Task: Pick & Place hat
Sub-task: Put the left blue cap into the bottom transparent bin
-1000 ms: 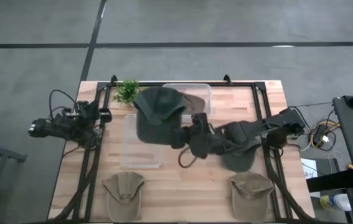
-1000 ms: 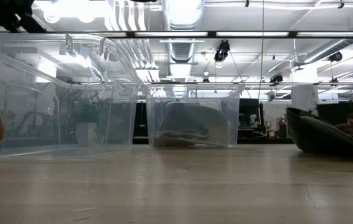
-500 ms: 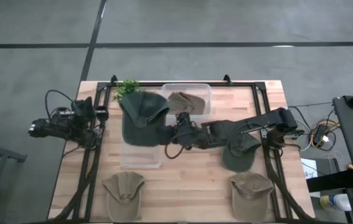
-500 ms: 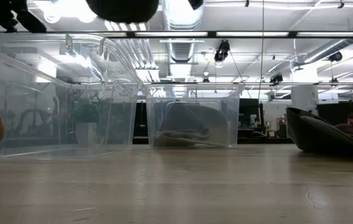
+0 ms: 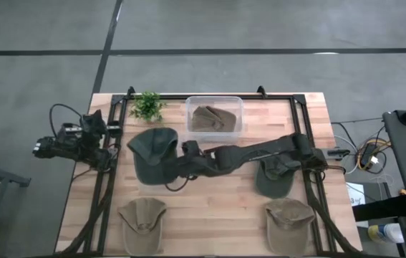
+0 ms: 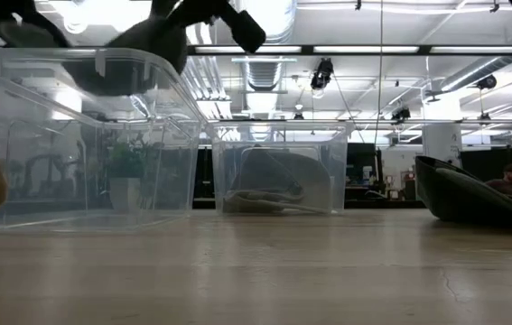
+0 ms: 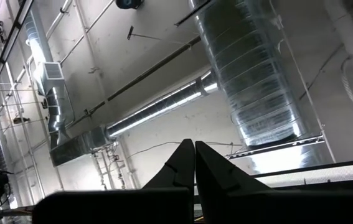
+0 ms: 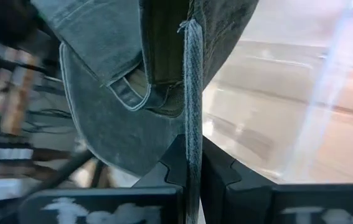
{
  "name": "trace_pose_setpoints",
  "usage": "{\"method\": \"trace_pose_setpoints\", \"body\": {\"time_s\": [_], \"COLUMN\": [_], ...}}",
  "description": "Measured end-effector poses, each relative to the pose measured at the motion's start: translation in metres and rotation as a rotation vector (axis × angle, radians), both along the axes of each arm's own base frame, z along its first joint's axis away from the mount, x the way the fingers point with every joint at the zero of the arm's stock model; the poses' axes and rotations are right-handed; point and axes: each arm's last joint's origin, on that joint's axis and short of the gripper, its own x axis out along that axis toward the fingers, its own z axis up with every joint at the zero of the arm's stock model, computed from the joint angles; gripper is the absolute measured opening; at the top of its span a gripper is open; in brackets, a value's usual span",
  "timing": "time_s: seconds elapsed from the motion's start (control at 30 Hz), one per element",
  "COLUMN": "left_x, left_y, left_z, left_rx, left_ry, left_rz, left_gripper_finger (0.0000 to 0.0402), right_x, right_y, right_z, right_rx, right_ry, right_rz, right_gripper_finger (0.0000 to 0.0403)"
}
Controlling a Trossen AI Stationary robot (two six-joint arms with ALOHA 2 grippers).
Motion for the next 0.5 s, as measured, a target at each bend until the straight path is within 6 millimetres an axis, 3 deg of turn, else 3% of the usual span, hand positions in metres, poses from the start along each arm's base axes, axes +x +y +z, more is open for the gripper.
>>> {"method": "trace_pose_setpoints", "body": {"time_s": [0.17,0.5], "left_x": [-0.001,-0.001], "left_y": [0.0,0.0], "left_z": [0.001,0.001], "left_rx": [-0.002,0.001], "left_ry": [-0.013,-0.012], "left_rz": [0.001,0.002], "left_gripper_finger": [0.0007,0.0007], "right_x": [0.0,0.004], "right_y": [-0.001,-0.007], "right_z": [0.005,0.008], "right_rx": [-0.023,-0.001], "right_ry": [0.092,0.082], "right_rz": [-0.004,-0.027], "right_gripper_finger": [0.0013,0.0013]}}
